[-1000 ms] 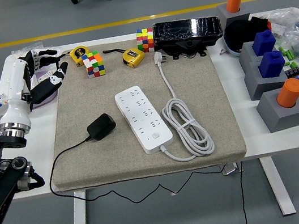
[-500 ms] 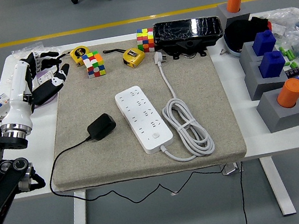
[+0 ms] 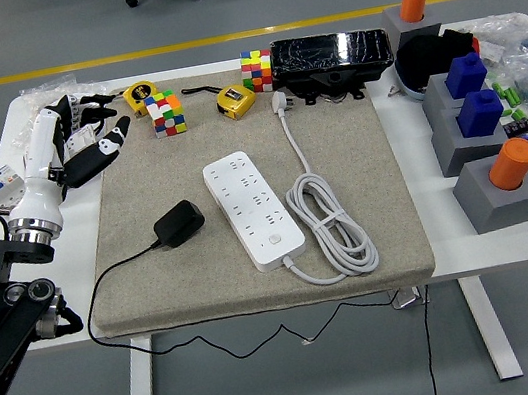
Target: Put the plug near the board,insert it into the board,press the button,pull the plug out
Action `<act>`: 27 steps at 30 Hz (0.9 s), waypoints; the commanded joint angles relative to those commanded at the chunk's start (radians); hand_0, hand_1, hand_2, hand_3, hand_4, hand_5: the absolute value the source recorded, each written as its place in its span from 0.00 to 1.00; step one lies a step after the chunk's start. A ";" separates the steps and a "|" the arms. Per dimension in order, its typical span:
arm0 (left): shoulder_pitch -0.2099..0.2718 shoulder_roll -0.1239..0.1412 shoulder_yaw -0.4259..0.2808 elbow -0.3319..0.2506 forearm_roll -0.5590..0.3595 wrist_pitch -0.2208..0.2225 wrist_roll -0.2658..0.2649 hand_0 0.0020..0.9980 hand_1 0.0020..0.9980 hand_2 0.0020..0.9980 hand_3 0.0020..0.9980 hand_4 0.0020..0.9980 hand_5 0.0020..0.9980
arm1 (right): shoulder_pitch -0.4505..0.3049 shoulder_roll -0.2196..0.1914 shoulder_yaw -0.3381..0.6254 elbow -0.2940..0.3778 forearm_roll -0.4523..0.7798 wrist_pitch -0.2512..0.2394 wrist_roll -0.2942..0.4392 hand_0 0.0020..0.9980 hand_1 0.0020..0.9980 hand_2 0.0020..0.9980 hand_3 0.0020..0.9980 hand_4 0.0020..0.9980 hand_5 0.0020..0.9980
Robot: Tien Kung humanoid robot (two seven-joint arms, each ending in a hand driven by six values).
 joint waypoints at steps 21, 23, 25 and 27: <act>0.003 -0.010 -0.001 -0.008 0.002 -0.004 0.006 0.65 0.61 0.54 0.59 0.77 0.22 | -0.001 0.007 0.017 0.001 -0.005 -0.003 0.005 0.53 0.63 0.62 0.55 0.89 0.41; 0.001 -0.009 0.001 -0.009 0.002 -0.004 0.006 0.65 0.61 0.54 0.59 0.77 0.22 | -0.001 0.006 0.017 0.001 -0.005 -0.002 0.004 0.53 0.63 0.62 0.55 0.89 0.41; -0.002 -0.009 0.003 -0.009 0.001 -0.004 0.006 0.65 0.61 0.54 0.59 0.77 0.22 | -0.001 0.005 0.017 0.001 -0.005 -0.002 0.004 0.53 0.63 0.62 0.55 0.89 0.41; -0.004 -0.009 0.004 -0.008 0.001 -0.004 0.007 0.65 0.61 0.54 0.59 0.77 0.22 | -0.001 0.006 0.018 0.001 -0.004 -0.006 0.011 0.53 0.63 0.62 0.55 0.89 0.41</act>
